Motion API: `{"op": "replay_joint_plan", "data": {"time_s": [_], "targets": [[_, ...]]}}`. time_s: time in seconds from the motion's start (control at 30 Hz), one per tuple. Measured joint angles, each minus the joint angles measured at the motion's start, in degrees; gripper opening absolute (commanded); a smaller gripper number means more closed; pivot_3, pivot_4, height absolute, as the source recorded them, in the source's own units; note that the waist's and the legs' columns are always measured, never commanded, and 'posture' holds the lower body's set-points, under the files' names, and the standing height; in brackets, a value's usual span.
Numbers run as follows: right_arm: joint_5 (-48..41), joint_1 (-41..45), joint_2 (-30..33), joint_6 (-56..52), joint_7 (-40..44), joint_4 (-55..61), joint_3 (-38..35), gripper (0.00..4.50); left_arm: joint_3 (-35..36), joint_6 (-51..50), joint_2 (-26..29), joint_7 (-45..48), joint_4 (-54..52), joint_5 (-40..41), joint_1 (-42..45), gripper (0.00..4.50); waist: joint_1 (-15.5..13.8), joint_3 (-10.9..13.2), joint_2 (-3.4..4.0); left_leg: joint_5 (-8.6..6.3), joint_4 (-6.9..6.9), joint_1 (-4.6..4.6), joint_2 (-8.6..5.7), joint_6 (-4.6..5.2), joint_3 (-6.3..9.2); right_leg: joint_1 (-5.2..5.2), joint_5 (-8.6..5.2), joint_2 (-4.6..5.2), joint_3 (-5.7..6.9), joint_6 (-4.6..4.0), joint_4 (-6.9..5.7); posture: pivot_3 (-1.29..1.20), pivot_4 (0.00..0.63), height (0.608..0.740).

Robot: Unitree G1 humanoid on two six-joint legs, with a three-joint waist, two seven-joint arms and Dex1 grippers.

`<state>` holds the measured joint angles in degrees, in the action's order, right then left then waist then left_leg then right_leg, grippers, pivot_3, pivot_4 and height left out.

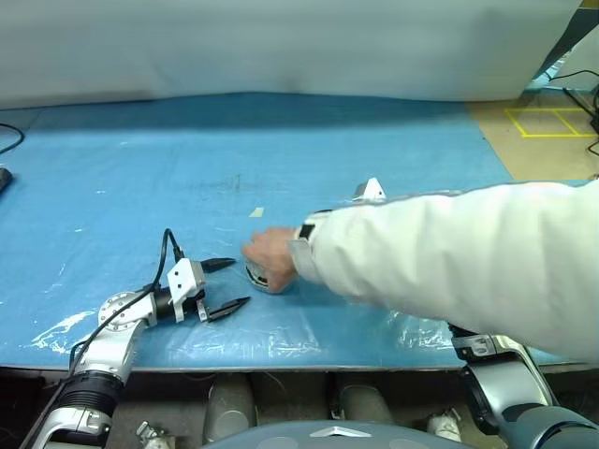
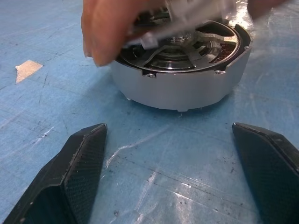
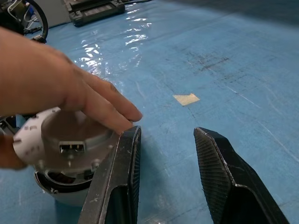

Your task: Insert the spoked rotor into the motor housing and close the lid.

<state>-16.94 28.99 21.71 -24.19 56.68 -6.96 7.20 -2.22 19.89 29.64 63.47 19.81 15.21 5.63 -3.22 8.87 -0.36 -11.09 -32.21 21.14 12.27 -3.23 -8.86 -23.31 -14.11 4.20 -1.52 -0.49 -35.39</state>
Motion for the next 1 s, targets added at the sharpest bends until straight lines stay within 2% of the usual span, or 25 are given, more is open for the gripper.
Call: {"op": "replay_joint_plan", "data": {"time_s": [0.63, 1.0], "targets": [[0.0, -0.7, -1.2, 2.4, -0.9, -1.4, 0.2, 1.85, 0.0, 0.3, -0.4, -1.3, -0.6, -0.7, -0.5, 4.50, -0.3, 0.0, 0.00, 0.00, 0.00, -0.01, -0.03, 0.00, 0.00, 0.01, 0.00, 0.02, -0.01, 0.00, 0.00, 0.00, 0.150, 0.740], [0.7, 6.9, -1.2, 4.0, -0.6, -11.5, -0.1, 1.85, 0.0, 0.2, -0.4, -1.8, -0.9, -0.7, -0.7, 4.50, -0.6, 0.0, 0.00, 0.00, -0.02, -0.01, -0.02, 0.00, 0.00, 0.01, 0.00, 0.01, 0.00, 0.00, -0.03, 0.00, 0.150, 0.740]]}}
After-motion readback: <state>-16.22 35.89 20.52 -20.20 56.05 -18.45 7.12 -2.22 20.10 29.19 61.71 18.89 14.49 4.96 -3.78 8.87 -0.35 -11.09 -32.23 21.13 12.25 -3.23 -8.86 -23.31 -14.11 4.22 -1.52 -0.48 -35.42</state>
